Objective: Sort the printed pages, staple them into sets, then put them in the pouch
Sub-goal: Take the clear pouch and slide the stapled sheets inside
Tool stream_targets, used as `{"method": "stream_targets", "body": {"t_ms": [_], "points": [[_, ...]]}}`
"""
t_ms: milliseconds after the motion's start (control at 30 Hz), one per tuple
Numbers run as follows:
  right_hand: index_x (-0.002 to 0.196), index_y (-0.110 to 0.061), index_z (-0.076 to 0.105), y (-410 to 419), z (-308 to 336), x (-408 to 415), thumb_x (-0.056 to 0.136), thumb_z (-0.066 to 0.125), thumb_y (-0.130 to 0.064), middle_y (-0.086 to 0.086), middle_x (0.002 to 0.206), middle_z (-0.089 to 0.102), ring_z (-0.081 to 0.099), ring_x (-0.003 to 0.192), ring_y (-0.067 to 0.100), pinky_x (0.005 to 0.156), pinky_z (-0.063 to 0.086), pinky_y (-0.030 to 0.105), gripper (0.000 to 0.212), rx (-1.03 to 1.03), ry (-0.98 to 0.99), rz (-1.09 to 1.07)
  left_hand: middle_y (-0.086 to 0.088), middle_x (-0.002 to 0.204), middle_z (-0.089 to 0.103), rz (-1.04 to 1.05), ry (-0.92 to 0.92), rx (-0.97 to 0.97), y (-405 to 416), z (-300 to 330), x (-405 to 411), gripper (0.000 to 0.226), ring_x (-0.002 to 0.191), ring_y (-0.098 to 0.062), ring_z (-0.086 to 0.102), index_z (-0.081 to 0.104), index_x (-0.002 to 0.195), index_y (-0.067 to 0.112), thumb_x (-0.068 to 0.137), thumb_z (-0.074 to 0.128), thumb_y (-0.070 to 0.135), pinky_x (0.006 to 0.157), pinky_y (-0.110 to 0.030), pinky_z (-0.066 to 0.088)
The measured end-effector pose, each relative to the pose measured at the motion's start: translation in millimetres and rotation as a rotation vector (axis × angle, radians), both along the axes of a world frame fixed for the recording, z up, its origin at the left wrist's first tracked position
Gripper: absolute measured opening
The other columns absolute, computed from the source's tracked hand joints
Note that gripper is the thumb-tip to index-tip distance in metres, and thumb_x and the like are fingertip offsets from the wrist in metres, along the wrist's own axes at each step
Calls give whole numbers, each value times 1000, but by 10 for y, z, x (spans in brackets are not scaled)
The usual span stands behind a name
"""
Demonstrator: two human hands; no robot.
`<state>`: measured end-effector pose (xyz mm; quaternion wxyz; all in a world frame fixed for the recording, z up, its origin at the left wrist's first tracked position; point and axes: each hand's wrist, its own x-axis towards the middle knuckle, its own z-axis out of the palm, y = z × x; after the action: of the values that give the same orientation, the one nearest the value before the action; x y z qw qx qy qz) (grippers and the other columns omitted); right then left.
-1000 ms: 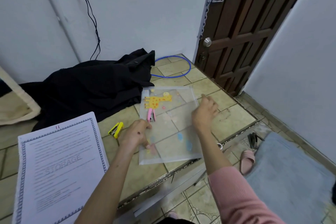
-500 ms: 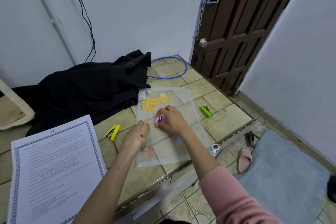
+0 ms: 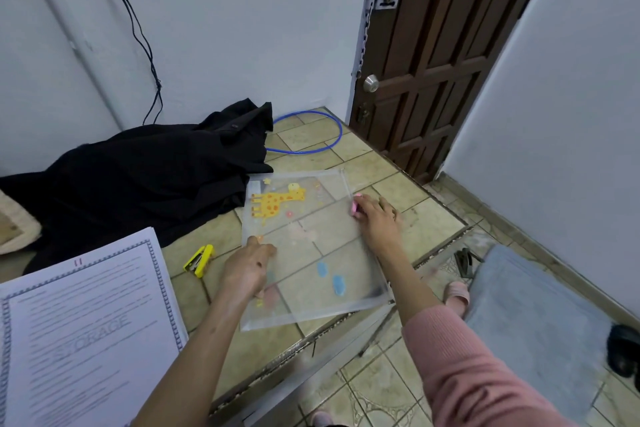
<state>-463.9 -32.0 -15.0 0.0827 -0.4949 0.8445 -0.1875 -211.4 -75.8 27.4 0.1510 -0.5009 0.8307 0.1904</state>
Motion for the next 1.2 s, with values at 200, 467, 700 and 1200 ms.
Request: {"method": "stream_targets", "body": {"t_ms": [200,467,700,1200], "points": [[144,-31,27,-155,-42,-8,101,27,-20,-7,157,19,3,147,24,114,0,53,45,87,24,55,-6,136,32,36,5,-52,24,33,138,68,110,-29,55,39,135,24,79,56,-11,83,-37,45],[132,-3,42,28,33,526,93,41,-14,19,134,46,39,125,34,101,32,39,41,-49,-102,-344,-7,136,32,14,-37,-44,-31,-23,208,73,116,-29,53,36,138,26,78,56,-10,87,-35,46],[114,2,55,-27,283,602,86,53,-13,19,121,58,55,114,33,78,43,31,32,171,-518,-384,-9,137,31,25,5,1,-74,-144,309,76,120,-33,49,36,139,24,75,61,-8,94,-35,47],[79,5,55,-162,1067,711,80,60,10,17,77,58,59,62,24,45,54,26,7,-41,-1006,-261,-6,142,39,98,121,135,-207,84,479,62,125,-24,47,41,138,21,81,63,14,96,-29,44]]}}
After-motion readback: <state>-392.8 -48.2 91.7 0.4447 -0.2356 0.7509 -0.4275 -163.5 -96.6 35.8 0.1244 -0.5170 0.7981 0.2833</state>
